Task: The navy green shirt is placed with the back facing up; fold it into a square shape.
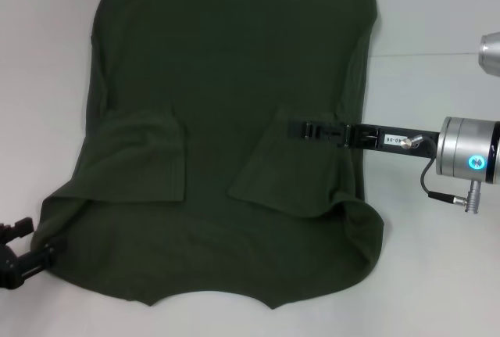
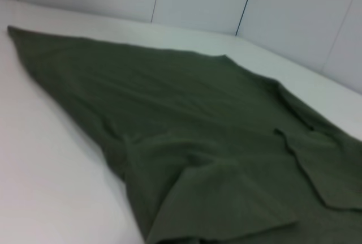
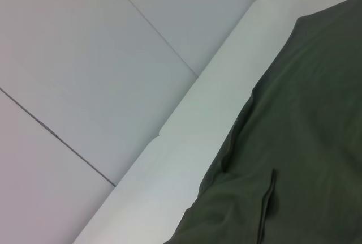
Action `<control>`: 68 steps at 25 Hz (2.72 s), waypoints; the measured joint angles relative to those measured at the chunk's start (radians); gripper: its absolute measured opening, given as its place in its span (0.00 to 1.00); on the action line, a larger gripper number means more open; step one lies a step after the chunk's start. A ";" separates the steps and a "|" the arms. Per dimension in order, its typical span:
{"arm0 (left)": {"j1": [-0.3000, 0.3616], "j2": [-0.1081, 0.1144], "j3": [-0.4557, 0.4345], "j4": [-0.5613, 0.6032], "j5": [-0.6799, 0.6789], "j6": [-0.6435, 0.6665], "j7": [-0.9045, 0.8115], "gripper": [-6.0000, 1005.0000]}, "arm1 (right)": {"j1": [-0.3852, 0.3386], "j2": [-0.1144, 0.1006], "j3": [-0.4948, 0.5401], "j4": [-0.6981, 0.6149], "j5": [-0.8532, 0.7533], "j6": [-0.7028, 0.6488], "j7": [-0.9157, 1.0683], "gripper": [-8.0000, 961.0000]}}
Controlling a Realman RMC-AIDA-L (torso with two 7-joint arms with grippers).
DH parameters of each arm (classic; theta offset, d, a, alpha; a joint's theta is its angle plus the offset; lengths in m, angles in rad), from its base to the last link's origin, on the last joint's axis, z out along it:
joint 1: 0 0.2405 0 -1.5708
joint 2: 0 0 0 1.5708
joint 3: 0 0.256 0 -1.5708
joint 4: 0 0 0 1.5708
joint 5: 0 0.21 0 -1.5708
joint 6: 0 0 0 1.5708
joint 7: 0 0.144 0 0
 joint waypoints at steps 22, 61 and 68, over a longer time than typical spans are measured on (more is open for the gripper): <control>0.006 -0.003 0.006 -0.021 0.048 -0.082 0.004 0.76 | 0.014 -0.003 0.001 -0.007 0.000 0.011 0.000 0.73; -0.019 0.000 0.020 -0.028 0.095 -0.092 -0.027 0.41 | 0.013 -0.004 0.001 -0.007 0.002 0.013 0.000 0.73; -0.021 -0.002 0.020 -0.019 0.095 -0.084 -0.029 0.19 | 0.011 -0.003 0.001 -0.007 0.002 0.009 0.000 0.73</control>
